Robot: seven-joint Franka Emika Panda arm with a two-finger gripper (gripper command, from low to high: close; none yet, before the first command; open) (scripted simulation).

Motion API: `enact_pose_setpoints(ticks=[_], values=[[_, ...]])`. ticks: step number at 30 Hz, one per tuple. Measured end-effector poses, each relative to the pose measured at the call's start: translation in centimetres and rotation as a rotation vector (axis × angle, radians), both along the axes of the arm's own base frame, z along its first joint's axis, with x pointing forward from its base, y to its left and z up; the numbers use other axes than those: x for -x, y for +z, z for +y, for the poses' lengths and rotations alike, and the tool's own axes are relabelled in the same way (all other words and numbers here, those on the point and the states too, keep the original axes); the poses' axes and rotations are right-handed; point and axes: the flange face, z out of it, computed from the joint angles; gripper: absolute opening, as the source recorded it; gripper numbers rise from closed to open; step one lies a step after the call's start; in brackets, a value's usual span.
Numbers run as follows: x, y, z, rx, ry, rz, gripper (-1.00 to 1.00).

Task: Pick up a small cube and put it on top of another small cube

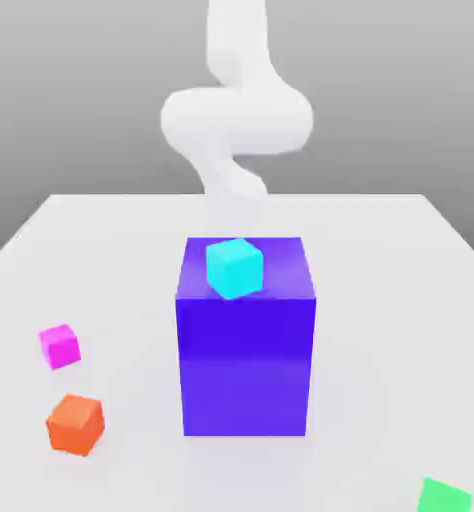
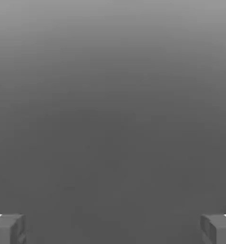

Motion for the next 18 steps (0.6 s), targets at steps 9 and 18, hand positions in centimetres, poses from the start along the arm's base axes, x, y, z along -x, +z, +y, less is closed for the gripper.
enact_pose_setpoints(ticks=[9, 18], values=[[-1.6, -22.4, -16.0, -0.117, -0.354, 0.306, 0.0], [13.1, -43.6, -25.4, -0.309, -0.744, 0.601, 0.0]])
